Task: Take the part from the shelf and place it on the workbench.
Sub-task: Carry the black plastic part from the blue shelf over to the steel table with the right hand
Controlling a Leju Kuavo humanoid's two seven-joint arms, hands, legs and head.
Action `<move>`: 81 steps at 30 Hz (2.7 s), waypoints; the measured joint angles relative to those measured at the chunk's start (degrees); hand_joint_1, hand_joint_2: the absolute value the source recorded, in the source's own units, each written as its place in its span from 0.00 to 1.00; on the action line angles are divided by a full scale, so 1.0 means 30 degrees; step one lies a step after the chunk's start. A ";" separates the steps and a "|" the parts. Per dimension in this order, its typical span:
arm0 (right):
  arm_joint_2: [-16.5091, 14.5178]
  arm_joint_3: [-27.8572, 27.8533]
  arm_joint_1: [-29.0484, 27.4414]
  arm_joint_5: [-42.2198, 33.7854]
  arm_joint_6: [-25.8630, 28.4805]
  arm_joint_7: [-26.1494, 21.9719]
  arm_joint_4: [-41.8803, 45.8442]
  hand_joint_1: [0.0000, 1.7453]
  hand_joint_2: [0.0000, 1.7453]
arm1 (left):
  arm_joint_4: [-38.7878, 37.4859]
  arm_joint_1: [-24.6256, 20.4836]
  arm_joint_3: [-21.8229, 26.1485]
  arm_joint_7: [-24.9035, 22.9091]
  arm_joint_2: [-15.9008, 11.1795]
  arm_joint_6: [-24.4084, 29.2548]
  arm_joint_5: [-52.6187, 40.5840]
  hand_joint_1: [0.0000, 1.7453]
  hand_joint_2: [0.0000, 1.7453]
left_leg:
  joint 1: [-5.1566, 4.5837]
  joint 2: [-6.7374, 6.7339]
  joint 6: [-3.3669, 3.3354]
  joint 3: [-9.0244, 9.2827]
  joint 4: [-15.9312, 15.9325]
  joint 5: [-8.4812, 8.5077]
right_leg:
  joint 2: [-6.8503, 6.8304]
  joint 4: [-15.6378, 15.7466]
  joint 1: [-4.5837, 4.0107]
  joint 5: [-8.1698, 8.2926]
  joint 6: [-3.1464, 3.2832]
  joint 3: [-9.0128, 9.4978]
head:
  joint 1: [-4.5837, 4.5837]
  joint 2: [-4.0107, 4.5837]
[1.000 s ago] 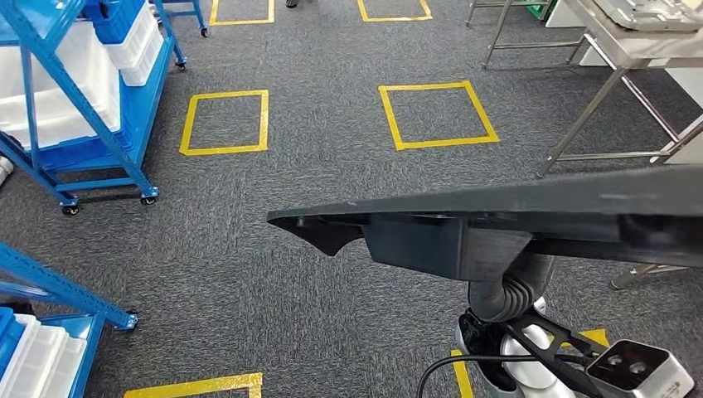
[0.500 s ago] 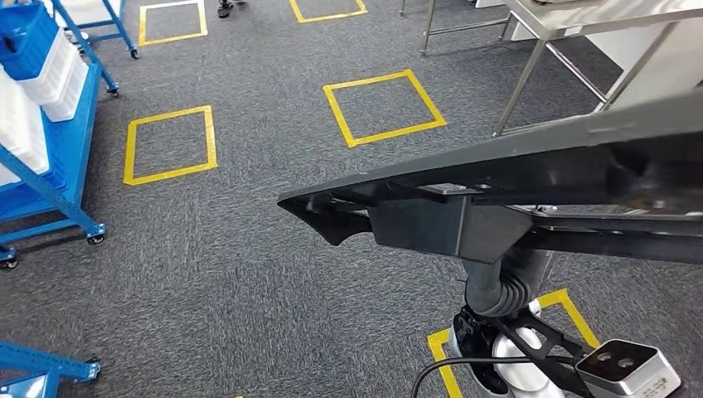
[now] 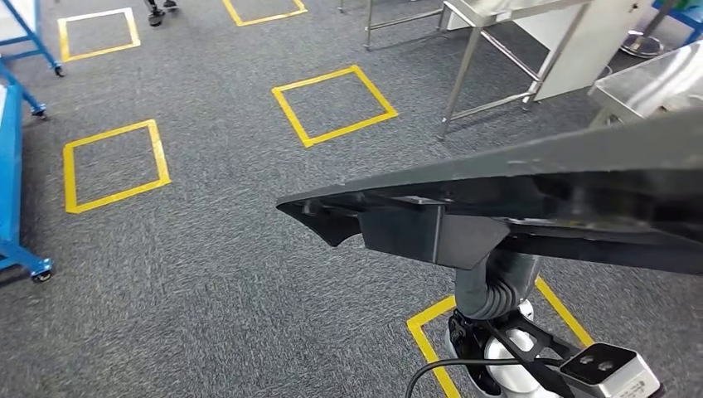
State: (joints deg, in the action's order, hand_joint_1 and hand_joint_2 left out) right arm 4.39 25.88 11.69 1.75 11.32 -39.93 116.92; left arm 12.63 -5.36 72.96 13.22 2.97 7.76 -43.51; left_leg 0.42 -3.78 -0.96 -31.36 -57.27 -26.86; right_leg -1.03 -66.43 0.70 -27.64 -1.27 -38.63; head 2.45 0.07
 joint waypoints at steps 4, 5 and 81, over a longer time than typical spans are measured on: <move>0.0004 0.0096 0.0412 -0.0212 -0.0086 -0.0002 -0.0237 1.00 1.00 | 0.0000 -0.0037 -0.0007 0.0018 0.0151 -0.0164 -0.0189 0.00 1.00 | -0.0126 -0.0682 0.0378 0.0166 -0.0035 -0.0210 | -0.0631 0.2679 -0.0357 0.0633 0.0407 0.1351 | 0.0004 -0.0002; 0.0009 0.0104 0.0457 -0.0268 -0.0098 -0.0004 -0.0288 1.00 1.00 | 0.0002 -0.0077 -0.0011 0.0027 0.0171 -0.0204 -0.0211 0.00 1.00 | -0.0112 -0.0852 0.0487 0.0225 -0.0021 -0.0250 | -0.0403 0.2721 -0.0349 0.0657 0.0523 0.1332 | 0.0005 -0.0004; -0.0481 0.0889 0.1189 -0.0725 0.0348 -0.0004 -0.1473 1.00 1.00 | 0.0000 0.0016 -0.0583 0.0277 0.0513 -0.0915 -0.1207 0.00 1.00 | 0.0136 0.2629 0.0522 -0.0147 -0.0213 -0.0125 | 0.2523 0.2796 -0.0099 0.0978 0.0424 0.1298 | 0.0005 -0.0002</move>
State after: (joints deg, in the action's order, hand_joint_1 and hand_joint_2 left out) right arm 2.95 28.55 15.26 -0.42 12.36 -39.94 112.50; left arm 12.63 -5.31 71.21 14.05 4.51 5.02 -47.13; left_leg 0.83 4.11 0.60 -31.81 -57.91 -27.23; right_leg 6.54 -58.05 0.40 -24.71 0.00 -34.73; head 2.46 0.06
